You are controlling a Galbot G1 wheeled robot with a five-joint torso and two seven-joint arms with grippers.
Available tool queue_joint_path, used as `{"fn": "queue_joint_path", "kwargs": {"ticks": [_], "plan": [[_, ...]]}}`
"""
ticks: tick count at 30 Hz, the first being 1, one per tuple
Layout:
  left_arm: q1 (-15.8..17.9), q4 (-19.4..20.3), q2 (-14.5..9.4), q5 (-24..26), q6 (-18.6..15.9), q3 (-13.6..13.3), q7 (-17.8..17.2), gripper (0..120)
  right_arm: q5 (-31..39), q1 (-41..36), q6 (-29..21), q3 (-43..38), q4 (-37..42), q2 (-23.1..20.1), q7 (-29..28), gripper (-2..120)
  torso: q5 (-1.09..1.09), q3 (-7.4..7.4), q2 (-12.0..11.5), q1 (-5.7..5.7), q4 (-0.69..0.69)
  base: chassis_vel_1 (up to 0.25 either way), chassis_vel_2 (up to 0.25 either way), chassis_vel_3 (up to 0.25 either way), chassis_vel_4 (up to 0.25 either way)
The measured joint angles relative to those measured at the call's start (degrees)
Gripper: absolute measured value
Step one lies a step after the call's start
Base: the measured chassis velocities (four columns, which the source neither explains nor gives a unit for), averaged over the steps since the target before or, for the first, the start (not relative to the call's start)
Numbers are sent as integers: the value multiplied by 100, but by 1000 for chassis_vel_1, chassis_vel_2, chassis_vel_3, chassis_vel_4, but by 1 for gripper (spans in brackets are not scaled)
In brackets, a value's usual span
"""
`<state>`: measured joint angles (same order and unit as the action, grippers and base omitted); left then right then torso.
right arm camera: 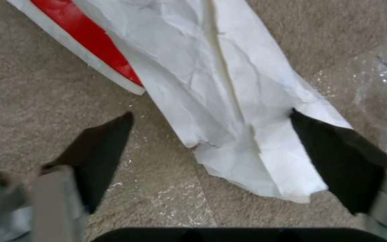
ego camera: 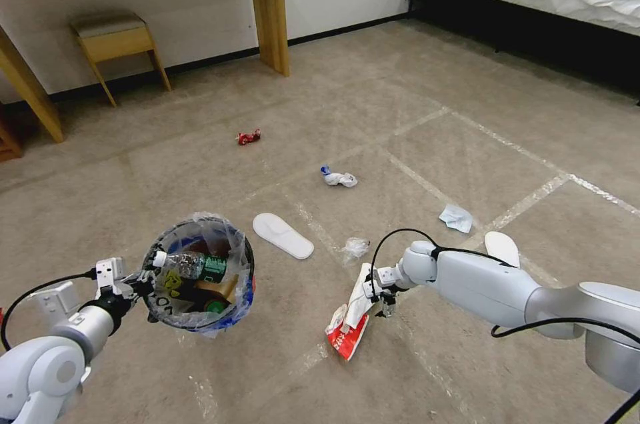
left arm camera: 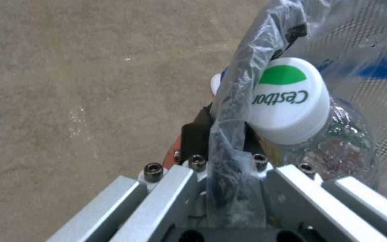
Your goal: Pick up the trash bin and place the garbage on the floor into it.
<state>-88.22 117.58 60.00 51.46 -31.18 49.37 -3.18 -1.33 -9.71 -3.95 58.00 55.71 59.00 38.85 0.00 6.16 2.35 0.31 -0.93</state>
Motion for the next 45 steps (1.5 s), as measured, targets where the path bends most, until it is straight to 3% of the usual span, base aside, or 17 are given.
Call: {"fn": "queue_joint_path", "kwargs": {"ticks": [4,7,10,15,25,34,40,44,45], "plan": [[-22,31,14,-9,2,-5,-4,1,6,-30,-16,-12,54,-37,-78,75,0,0,0,0,0,0,0,0,0],[-51,101,40,-15,14,-18,-25,1,-15,-136,-42,-44,89,-61,-265,58,0,0,0,0,0,0,0,0,0],[-59,117,44,-15,15,-20,-27,1,-17,-154,-51,-55,92,-61,-279,57,0,0,0,0,0,0,0,0,0],[-150,211,87,-51,20,-14,-37,1,-53,-286,-117,-160,111,-44,-424,30,1,0,0,0,0,0,0,0,0],[-230,316,187,-145,35,-19,-35,1,112,-320,-203,-261,281,-160,-699,0,1,0,0,0,0,0,0,0,0],[-260,391,200,-163,36,-26,-38,1,343,-266,-85,-438,536,-364,-608,0,1,0,0,0,0,0,0,0,0],[-232,389,186,-161,36,-48,-44,1,144,-68,113,-526,1404,-817,-221,22,1,1,0,0,1,0,0,0,0],[-192,386,171,-154,36,-75,-60,1,-33,-24,152,-564,1678,-967,-123,30,0,1,0,0,0,0,0,0,0],[-173,384,157,-151,36,-89,-72,1,-329,-14,264,-618,1862,-1080,-69,39,0,1,0,0,-2,0,0,0,0]]}}
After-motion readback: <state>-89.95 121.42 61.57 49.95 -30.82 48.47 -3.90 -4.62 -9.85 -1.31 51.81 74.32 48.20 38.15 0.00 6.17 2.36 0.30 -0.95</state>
